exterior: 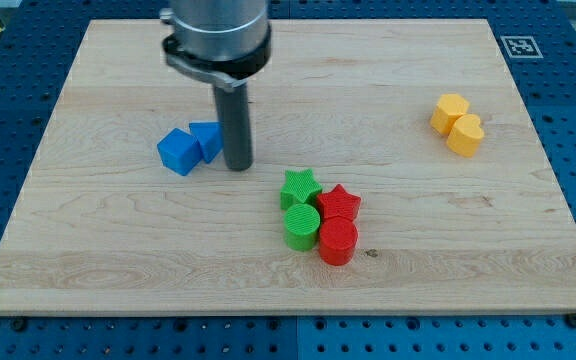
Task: Nudge the blue cube to the left side
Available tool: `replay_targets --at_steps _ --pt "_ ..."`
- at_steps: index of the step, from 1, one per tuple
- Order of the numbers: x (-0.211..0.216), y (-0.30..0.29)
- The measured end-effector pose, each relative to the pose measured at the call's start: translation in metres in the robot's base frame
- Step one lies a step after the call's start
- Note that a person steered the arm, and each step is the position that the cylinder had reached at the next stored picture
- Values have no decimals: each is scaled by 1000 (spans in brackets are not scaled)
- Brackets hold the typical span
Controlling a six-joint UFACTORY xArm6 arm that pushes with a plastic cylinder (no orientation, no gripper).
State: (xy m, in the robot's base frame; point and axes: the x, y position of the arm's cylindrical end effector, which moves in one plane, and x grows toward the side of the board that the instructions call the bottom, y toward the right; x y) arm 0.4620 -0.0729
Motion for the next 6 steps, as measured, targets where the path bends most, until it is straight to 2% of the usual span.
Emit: replay_targets --at_steps 1,2,4,6 --pt "12 -20" --pt "21 -64" --pt "-11 -136" --pt "-17 -133"
